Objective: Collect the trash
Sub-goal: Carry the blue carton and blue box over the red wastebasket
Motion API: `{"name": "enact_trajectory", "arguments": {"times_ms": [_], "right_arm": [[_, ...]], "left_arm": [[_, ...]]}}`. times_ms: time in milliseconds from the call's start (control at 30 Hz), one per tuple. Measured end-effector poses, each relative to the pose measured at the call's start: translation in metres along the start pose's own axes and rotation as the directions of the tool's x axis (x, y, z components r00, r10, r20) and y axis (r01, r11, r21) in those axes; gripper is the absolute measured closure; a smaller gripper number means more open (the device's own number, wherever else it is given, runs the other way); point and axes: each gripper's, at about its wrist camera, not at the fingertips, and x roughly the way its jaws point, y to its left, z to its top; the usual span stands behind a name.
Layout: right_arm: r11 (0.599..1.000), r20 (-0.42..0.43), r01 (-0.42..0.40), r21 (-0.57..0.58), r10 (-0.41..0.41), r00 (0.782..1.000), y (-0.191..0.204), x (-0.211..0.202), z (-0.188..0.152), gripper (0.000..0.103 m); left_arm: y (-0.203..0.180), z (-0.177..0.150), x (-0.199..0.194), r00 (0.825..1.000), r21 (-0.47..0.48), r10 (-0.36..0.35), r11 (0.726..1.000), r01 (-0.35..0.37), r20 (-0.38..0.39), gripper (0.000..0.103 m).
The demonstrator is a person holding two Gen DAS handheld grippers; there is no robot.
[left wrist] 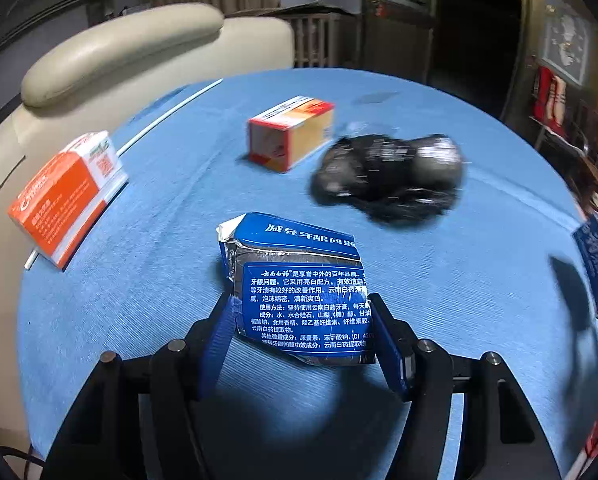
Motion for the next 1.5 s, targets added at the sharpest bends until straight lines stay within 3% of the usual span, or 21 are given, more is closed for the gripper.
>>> {"name": "enact_trajectory", "arguments": {"times_ms": [267, 633, 1033, 1500], "right_arm": [[0.997, 0.019, -0.037, 0.066, 0.036, 0.999, -0.024, -0.025, -0.019, 0.043], [0.986, 0.074, -0.064, 0.155, 0.053, 0.996, -0.061, -0.055, -0.040, 0.043], [0.966, 0.092, -0.006, 0.259, -0.018, 0.996, -0.120, -0.080, -0.069, 0.043], [0.934, 0.093, 0.063, 0.351, -0.101, 0.990, -0.172, -0.101, -0.091, 0.043]], "left_arm": [[-0.042, 0.001, -0.047, 0.993, 0.062, -0.105, 0.993, 0.101, 0.057, 0.037], [-0.098, -0.001, -0.081, 0.980, 0.169, -0.180, 0.972, 0.164, 0.085, 0.037], [-0.163, -0.006, -0.103, 0.955, 0.290, -0.281, 0.925, 0.245, 0.090, 0.037], [-0.227, -0.017, -0.131, 0.909, 0.408, -0.410, 0.844, 0.349, 0.071, 0.037]]}}
